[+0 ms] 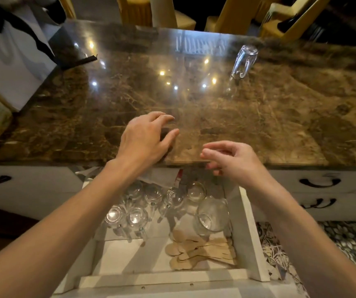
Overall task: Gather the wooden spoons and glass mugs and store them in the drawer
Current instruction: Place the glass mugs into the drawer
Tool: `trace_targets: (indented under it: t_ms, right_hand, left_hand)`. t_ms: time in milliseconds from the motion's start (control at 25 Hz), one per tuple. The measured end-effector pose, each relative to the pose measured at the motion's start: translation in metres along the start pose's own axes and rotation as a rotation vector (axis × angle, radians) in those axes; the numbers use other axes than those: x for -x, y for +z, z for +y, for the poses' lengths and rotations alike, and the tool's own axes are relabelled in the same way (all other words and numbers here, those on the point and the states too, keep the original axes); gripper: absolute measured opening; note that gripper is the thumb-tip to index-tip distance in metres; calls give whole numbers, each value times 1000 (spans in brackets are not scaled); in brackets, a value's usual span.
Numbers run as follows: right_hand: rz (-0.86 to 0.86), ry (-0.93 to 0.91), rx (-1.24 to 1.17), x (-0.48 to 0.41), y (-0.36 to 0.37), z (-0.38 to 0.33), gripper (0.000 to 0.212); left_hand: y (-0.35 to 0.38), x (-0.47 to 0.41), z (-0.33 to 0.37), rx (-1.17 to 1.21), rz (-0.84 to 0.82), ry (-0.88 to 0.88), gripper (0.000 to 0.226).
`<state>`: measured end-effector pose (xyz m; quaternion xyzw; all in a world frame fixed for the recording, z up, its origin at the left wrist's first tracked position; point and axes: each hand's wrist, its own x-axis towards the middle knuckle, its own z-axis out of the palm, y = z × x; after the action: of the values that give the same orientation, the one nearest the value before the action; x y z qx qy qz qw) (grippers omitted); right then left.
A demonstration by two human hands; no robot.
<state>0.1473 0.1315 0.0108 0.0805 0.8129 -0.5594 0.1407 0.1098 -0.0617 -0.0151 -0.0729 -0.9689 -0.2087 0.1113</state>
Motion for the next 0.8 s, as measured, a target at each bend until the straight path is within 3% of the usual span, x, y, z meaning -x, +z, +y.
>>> trace_targets:
  t_ms: [120, 360, 800]
  right_hand:
    - [210, -79, -158, -41, -24, -25, 6]
    - [507, -195, -88, -123, -68, -52, 25]
    - [700, -5, -123, -239, -85, -46, 35]
  left_hand:
    - [23, -22, -7, -170, -103, -57, 66]
    - [50, -36, -19, -203, -188, -160, 79]
    - [59, -42, -21, -224, -156, -189, 83]
